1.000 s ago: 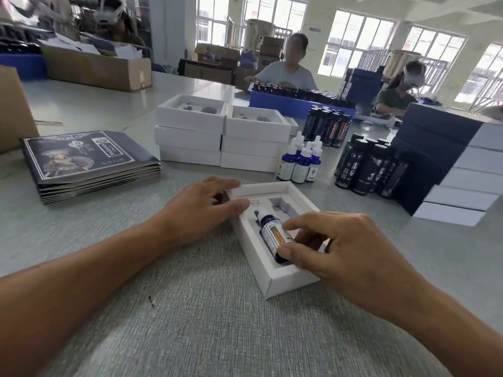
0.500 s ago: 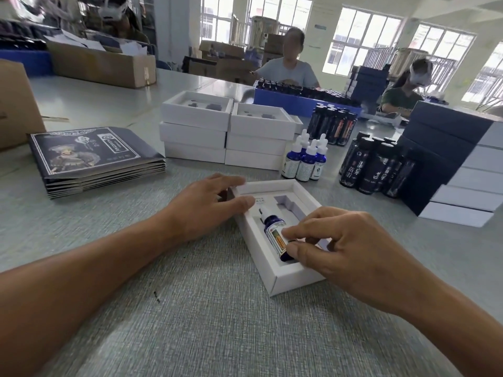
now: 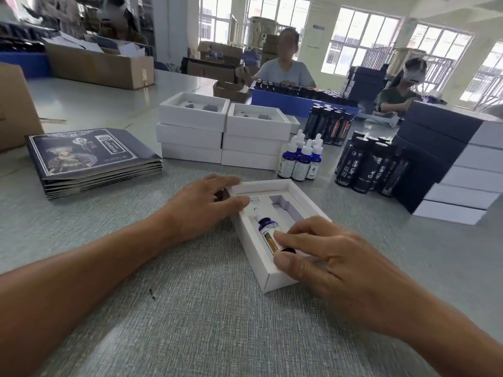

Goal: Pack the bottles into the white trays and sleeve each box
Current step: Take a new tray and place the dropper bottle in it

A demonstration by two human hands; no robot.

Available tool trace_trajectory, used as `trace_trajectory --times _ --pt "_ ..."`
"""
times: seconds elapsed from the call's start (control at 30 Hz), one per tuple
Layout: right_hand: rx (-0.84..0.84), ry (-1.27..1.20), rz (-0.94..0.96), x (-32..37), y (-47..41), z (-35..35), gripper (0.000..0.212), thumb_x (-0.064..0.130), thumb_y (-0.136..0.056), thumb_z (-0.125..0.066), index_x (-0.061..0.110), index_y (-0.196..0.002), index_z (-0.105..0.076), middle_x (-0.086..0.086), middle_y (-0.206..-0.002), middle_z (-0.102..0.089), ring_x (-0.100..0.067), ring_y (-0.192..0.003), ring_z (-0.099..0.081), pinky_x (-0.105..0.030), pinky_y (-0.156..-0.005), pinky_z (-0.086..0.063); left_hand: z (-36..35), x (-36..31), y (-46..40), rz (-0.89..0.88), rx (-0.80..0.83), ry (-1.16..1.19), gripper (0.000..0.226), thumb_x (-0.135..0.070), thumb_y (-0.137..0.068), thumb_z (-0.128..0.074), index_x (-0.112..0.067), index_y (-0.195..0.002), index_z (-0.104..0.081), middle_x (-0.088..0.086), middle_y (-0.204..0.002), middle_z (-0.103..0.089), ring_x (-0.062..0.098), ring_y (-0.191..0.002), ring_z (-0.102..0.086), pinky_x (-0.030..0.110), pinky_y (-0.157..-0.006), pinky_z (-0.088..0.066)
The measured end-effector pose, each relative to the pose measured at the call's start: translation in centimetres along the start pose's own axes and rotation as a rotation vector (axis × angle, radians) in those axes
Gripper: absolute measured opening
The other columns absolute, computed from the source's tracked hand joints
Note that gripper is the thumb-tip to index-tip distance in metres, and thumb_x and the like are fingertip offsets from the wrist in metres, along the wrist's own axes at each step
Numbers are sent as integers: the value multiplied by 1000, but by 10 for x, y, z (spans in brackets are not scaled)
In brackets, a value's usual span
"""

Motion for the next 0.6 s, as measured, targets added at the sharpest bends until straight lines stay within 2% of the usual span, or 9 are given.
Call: trace_trajectory --times 0.07,0.17,0.23,0.33,0.43,0.5,0.6 --pt "-48 -92 -7 -4 7 -1 57 76 -82 -41 51 -132 -54 37 -128 -48 16 -117 -44 -19 -96 -44 0 0 0 1 0 10 57 -57 -89 -57 -38 -142 -49 -17 -128 -49 9 -109 -52 31 -92 -40" --pt "-335 -164 -86 -17 10 16 47 67 -79 -52 51 -122 -59 30 -122 -59 9 -99 -58 -9 -68 -49 1 2 -2 -2 16 51 51 -50 -91 -59 -39 -140 -51 -15 -128 -51 -3 -102 -52 24 -85 -40" --pt "-463 -105 -165 -27 9 27 47 59 -80 -57 40 -123 -63 22 -114 -64 10 -90 -59 -9 -68 -41 1 4 -4 9 34 77 48 -45 -93 -59 -41 -140 -51 -15 -127 -52 -7 -99 -49 20 -82 -38" --pt "-271 -177 -250 -33 8 19 58 60 -76 -57 35 -127 -62 21 -98 -66 14 -85 -60 -11 -66 -46 1 5 -6 26 39 106 46 -38 -94 -60 -41 -139 -52 -17 -125 -53 -8 -100 -49 14 -82 -34" --pt "-195 -164 -223 -28 10 10 67 74 -63 -46 40 -118 -63 22 -92 -65 18 -88 -56 -11 -62 -45 1 6 -6 46 49 101 45 -35 -95 -57 -42 -139 -50 -18 -126 -50 5 -113 -49 16 -85 -34" --pt "-198 -146 -190 -25 11 9 58 78 -60 -44 47 -107 -59 24 -88 -64 20 -88 -55 -8 -59 -47 1 6 -5 51 55 99 49 -38 -91 -55 -42 -140 -50 -17 -126 -50 7 -114 -49 13 -81 -33" --pt "-200 -147 -165 -23 10 9 48 78 -61 -46 50 -98 -55 25 -83 -64 21 -89 -55 2 -65 -43 1 6 -4 47 64 118 60 -43 -80 -50 -40 -139 -51 -16 -129 -55 7 -113 -54 13 -82 -38"
Point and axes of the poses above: each hand's wrist, its own y-axis away from the middle knuckle, its own z-axis out of the back of the hand, x = y × z, the point moved 2 cm from there along -y, towards the middle knuckle
